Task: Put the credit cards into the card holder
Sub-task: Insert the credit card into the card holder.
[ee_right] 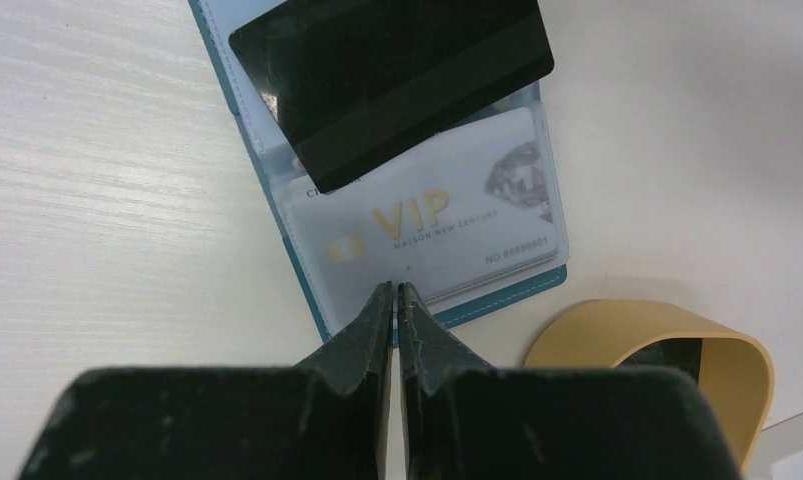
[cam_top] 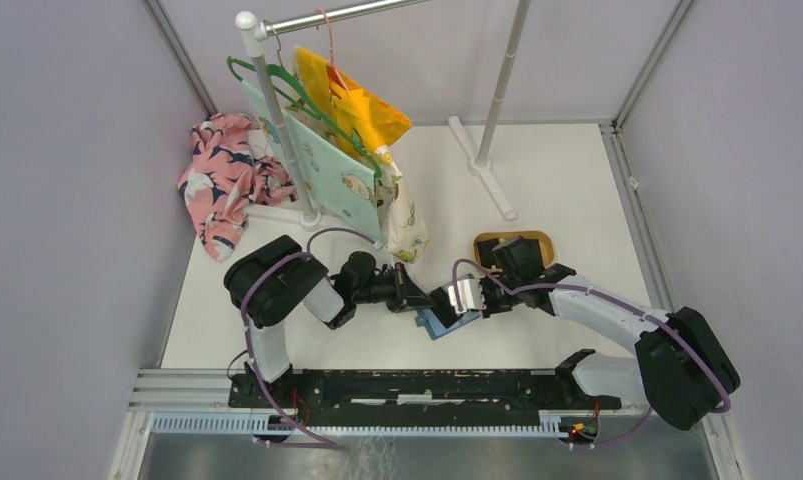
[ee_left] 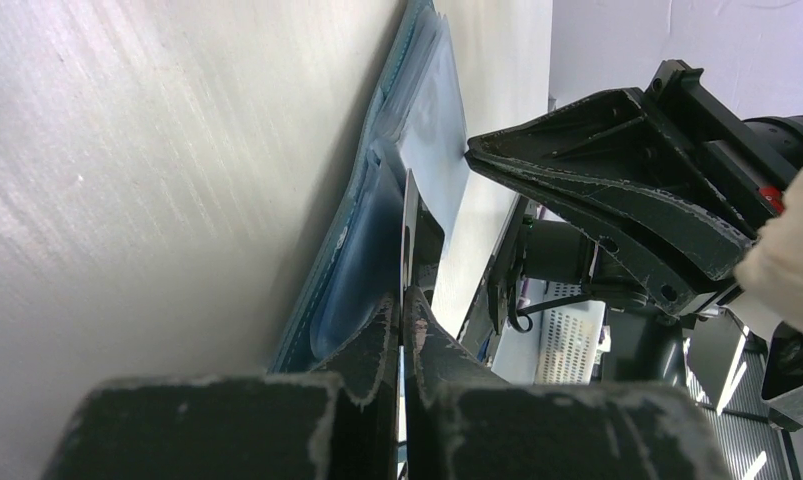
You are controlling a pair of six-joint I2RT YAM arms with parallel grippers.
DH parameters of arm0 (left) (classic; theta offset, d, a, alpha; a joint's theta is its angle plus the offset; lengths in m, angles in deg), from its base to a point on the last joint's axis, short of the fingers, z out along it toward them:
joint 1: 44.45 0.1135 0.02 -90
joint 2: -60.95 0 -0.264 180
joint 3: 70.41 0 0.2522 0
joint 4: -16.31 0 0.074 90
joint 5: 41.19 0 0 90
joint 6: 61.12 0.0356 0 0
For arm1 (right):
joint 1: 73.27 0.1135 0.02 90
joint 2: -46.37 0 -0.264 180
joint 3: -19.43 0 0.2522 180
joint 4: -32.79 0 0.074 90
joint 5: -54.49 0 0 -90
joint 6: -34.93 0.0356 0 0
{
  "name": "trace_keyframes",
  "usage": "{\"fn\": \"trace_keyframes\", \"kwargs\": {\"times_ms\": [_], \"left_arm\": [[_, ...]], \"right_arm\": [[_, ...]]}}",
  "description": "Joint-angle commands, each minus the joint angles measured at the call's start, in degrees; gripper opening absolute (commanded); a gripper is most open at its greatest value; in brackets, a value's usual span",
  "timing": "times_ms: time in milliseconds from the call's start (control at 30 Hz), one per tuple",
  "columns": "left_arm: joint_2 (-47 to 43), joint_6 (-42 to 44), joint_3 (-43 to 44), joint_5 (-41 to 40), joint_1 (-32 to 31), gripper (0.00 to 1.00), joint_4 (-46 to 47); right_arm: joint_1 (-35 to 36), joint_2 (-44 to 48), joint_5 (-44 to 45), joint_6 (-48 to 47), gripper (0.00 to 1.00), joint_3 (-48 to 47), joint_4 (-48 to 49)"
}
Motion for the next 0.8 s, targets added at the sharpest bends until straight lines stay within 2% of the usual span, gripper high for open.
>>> {"fn": "trace_keyframes", "kwargs": {"times_ms": [0, 767], "left_arm": [[0.04, -0.49, 1.20, -0.81, 0.26, 0.02, 0.02], [2.17, -3.51, 3.34, -0.50, -1.42, 0.02, -0.64]], "right_arm": [[0.34, -1.11, 1.91, 0.65, 0.09, -0.59, -0.87], [0.38, -0.94, 2.05, 1.07, 0.10, -0.68, -0.70]]}}
